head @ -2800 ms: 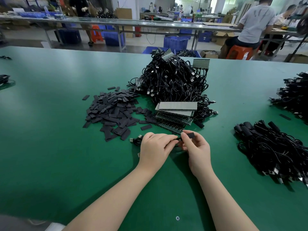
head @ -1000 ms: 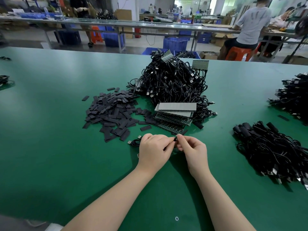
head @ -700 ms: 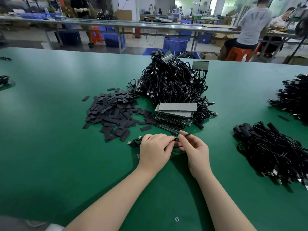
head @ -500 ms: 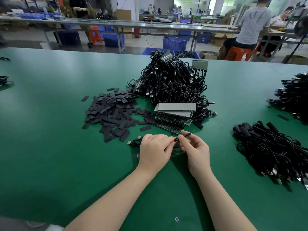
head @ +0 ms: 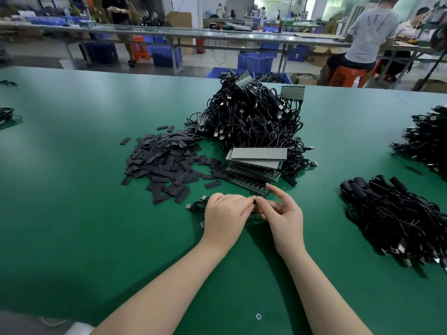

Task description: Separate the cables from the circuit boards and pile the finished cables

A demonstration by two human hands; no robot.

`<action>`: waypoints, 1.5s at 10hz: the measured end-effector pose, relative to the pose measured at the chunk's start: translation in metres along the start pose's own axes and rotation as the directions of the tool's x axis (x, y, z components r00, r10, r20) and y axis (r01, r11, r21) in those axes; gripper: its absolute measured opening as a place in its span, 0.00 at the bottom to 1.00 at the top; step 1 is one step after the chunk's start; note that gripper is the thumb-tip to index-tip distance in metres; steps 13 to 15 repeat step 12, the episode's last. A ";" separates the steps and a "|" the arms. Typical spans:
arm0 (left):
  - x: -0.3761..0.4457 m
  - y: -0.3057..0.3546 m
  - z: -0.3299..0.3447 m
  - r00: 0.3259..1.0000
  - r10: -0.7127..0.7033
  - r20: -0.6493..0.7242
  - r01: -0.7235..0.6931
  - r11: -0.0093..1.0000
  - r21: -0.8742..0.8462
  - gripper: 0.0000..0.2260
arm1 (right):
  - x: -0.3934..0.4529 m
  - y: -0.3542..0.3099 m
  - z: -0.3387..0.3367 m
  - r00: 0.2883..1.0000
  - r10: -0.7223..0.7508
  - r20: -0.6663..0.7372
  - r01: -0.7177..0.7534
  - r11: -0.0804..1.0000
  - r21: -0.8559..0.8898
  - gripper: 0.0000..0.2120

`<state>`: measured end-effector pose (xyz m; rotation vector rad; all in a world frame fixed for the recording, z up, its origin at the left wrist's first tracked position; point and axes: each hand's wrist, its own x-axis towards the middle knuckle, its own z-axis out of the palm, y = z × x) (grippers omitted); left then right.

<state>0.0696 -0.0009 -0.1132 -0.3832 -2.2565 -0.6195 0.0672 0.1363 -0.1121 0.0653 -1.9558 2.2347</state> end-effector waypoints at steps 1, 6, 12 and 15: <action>0.001 0.001 -0.002 1.000 -0.017 0.014 0.017 1.000 -0.011 0.03 | 0.000 0.001 0.002 1.000 0.008 -0.016 -0.009 0.998 -0.062 0.20; 0.002 0.003 -0.004 0.994 -0.100 0.053 0.103 0.993 -0.059 0.08 | -0.004 -0.002 0.009 0.999 -0.016 0.034 0.025 0.960 -0.279 0.12; 0.003 0.005 -0.001 0.981 -0.124 0.149 0.126 0.992 -0.008 0.16 | 0.034 -0.106 -0.147 0.793 -0.449 -0.412 -0.278 0.336 -0.900 0.20; 0.003 0.005 -0.001 0.981 -0.124 0.149 0.126 0.992 -0.008 0.16 | 0.034 -0.106 -0.147 0.793 -0.449 -0.412 -0.278 0.336 -0.900 0.20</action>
